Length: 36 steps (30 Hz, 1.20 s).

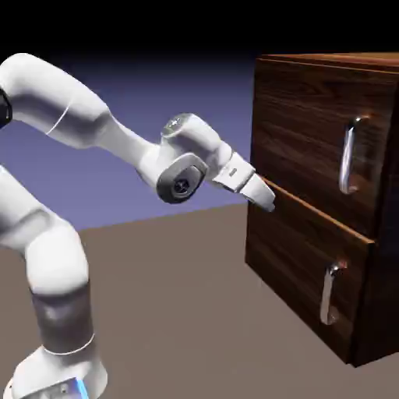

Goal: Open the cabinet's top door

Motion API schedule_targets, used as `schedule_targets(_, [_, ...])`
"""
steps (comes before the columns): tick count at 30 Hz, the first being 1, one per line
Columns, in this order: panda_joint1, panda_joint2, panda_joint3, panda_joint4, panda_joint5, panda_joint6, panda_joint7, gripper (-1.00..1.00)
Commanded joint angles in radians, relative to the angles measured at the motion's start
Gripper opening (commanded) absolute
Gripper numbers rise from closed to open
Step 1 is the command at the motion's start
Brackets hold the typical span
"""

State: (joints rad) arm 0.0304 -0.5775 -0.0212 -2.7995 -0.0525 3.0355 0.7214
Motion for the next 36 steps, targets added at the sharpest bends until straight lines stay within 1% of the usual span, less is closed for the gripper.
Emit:
schedule_targets(1, [0.015, -0.006, -0.018, 0.009, -0.044, -0.001, -0.016, 1.00])
schedule_targets(36, [0.548, -0.225, -0.632, 0.312, -1.566, -0.046, -0.586, 1.00])
